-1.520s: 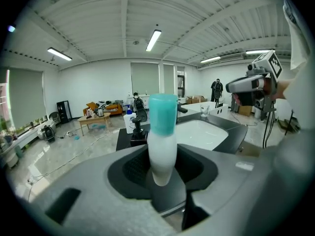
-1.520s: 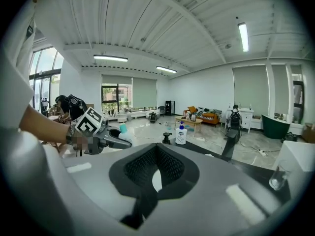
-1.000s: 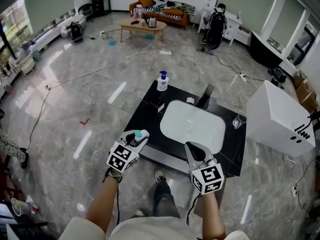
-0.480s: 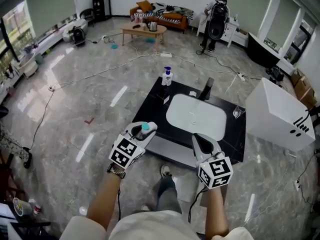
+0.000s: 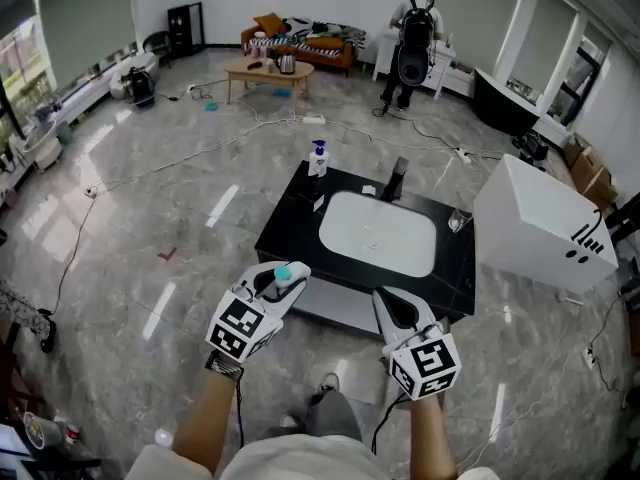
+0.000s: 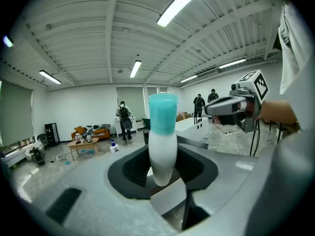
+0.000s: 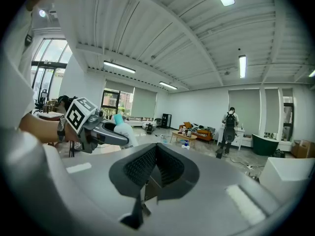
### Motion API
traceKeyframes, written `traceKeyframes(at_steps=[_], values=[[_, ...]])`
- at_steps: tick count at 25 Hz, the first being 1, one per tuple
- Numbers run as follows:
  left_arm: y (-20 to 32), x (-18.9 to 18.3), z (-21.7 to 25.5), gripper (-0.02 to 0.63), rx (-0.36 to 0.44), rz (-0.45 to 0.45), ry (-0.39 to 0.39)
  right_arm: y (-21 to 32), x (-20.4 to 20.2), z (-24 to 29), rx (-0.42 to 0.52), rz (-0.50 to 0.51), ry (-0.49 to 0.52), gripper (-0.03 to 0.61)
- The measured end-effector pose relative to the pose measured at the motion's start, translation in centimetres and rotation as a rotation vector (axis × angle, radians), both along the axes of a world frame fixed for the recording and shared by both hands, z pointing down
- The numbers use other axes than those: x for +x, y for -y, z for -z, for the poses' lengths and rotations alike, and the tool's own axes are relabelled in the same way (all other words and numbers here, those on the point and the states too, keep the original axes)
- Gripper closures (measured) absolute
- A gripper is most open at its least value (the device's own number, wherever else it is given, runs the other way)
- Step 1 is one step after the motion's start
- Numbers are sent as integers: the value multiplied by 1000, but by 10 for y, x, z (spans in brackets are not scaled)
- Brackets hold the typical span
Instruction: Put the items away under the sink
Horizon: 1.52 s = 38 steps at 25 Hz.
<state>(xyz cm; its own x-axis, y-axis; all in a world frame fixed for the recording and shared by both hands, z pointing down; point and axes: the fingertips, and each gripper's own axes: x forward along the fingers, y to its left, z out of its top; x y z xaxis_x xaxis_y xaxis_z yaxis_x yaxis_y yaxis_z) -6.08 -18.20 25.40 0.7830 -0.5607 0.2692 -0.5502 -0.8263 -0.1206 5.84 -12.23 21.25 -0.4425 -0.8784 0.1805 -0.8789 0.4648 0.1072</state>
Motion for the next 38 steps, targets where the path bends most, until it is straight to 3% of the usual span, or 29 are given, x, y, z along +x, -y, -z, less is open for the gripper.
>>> traceKeyframes(at_steps=[6,15,29,38], values=[[-8,17,-17,469,-15,-36,32,2,11,-11,-10,-26,22,571],[18,29,-71,469,-17,-33,9,29,21,-60,5,-28,29,571],[63,58,-235,469,20,-56,7,86,23,-225,1,54,54,571],[87,64,-379,469,70,-73,-22,108,13,-372,26,109,107,571]])
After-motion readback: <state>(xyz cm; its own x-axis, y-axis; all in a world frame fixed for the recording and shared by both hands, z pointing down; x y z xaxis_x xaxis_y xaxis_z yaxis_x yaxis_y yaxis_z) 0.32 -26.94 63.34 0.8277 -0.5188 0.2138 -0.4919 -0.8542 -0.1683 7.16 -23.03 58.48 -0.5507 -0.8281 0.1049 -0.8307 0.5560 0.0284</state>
